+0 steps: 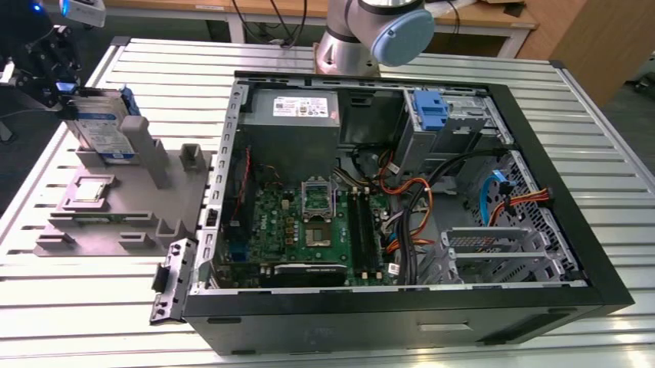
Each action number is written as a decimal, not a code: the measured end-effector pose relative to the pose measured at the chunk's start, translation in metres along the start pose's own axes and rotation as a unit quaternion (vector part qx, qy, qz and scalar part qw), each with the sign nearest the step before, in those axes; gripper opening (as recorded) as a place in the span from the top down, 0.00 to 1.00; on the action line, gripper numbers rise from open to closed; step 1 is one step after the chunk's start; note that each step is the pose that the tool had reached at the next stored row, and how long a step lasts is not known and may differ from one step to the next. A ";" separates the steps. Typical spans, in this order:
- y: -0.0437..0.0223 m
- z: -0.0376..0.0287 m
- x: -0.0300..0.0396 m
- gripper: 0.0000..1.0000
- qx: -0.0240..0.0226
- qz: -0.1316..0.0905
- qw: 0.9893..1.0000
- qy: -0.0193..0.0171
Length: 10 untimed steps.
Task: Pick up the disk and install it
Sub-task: 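Pick up the disk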
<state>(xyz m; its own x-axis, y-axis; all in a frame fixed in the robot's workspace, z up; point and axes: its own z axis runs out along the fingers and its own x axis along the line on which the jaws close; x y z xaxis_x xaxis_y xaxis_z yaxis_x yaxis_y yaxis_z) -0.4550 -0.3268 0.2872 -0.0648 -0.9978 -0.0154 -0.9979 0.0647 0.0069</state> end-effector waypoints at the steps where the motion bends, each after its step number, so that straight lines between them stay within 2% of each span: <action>1: 0.0000 0.0000 0.0000 0.55 0.000 0.000 1.000 0.000; 7: 0.0000 0.0000 0.0000 0.57 0.000 0.000 1.000 0.000; 8: 0.0000 0.0000 0.0000 0.63 0.000 0.000 1.000 0.000; 10: 0.0000 0.0000 0.0000 0.63 0.000 0.000 1.000 0.000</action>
<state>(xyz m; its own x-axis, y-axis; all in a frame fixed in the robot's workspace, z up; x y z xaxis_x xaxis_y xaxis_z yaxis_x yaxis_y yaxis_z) -0.4550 -0.3268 0.2872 -0.0648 -0.9978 -0.0153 -0.9979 0.0647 0.0070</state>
